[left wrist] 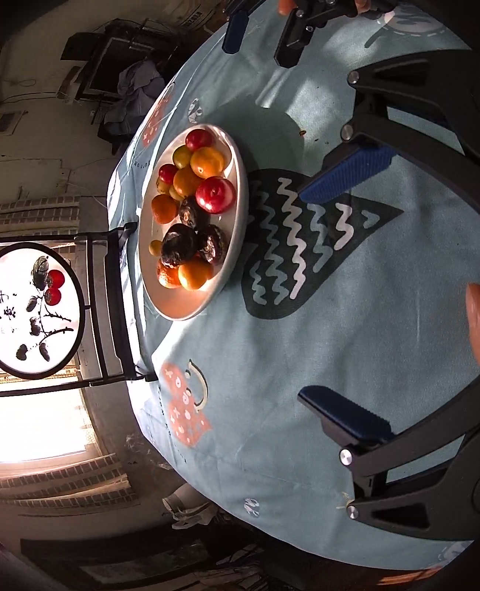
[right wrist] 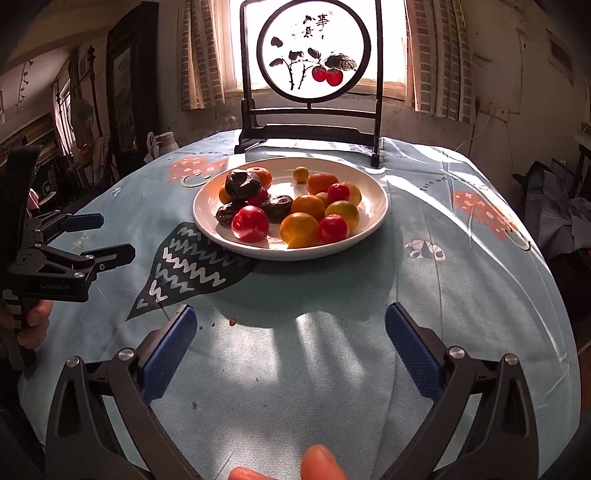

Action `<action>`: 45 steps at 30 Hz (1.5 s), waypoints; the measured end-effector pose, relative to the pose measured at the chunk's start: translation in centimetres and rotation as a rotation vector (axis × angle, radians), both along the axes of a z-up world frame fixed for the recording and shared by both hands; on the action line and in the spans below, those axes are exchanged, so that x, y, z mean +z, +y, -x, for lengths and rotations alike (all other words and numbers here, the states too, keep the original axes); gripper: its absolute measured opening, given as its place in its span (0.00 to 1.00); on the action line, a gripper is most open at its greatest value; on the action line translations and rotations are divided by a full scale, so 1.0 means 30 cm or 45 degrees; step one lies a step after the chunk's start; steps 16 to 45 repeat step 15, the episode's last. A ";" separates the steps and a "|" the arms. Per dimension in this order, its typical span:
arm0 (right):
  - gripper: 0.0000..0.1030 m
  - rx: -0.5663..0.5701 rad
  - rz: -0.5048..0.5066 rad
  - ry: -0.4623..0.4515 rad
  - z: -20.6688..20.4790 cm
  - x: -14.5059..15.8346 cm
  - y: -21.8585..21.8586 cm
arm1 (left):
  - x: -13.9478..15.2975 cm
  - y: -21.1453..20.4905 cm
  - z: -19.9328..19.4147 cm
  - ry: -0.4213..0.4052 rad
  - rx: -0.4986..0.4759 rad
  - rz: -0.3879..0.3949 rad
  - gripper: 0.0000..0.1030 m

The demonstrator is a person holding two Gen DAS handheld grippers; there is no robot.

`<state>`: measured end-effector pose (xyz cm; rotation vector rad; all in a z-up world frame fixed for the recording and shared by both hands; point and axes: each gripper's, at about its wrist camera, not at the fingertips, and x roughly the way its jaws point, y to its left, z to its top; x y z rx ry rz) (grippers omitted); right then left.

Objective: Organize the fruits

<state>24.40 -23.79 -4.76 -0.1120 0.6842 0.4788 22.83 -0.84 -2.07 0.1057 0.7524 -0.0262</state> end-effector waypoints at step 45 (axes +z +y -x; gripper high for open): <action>0.99 -0.018 0.011 0.050 -0.018 -0.018 0.000 | 0.005 0.013 0.001 -0.034 0.046 -0.009 0.98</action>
